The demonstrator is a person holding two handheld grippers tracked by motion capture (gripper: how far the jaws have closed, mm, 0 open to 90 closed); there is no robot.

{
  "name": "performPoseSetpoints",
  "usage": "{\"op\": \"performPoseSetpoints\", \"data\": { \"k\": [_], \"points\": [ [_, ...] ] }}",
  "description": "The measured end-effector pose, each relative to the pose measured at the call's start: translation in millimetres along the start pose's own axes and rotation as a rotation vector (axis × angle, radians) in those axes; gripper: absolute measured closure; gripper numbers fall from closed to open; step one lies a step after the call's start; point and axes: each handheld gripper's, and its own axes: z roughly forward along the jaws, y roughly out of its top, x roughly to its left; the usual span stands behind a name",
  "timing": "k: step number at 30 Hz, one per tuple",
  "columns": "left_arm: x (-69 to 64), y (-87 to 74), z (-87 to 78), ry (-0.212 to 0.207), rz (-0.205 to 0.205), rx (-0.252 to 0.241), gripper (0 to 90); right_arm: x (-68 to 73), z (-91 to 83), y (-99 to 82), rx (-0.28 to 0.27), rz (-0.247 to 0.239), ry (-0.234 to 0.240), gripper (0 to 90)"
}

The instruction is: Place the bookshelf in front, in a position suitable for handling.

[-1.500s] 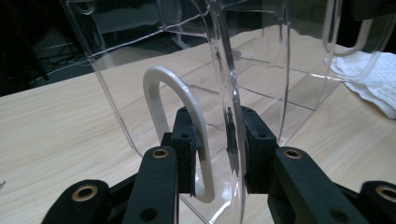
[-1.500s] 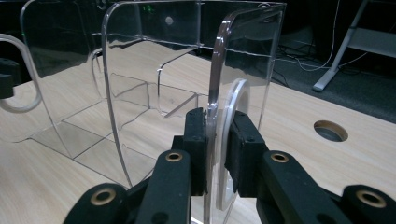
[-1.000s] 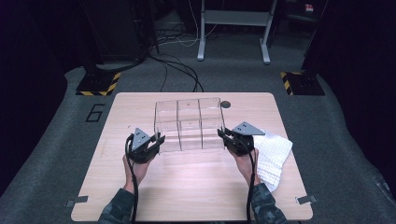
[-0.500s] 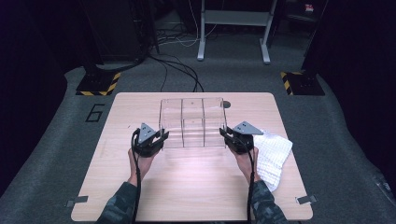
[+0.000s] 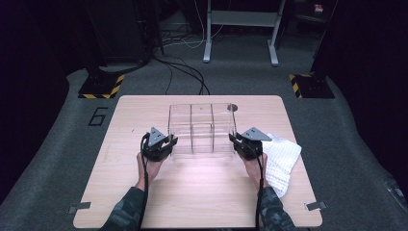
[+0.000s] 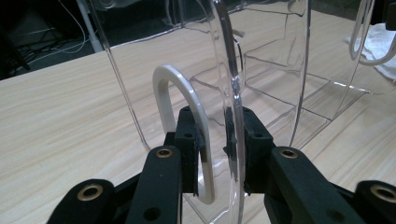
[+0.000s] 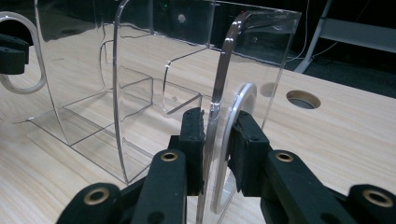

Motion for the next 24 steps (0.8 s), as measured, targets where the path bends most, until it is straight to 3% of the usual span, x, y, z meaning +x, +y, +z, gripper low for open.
{"op": "performPoseSetpoints", "data": {
  "k": [11,17,21,24],
  "points": [
    [-1.4,-10.8,0.8,-0.004,-0.008,0.017,74.4,0.8,-1.6,-6.3,0.072,0.025,0.025,76.3],
    [-0.6,-14.1,0.2,-0.006,-0.019,0.037,74.7,1.6,-1.3,-7.4,0.106,0.009,0.04,75.1],
    [-0.5,-14.1,-0.2,-0.005,-0.02,0.04,74.6,1.1,-4.6,-2.8,0.131,0.02,0.087,62.6],
    [-1.3,-14.7,-0.1,-0.002,-0.026,0.031,74.5,2.1,-9.8,1.1,0.169,-0.006,0.111,51.5]
  ]
}}
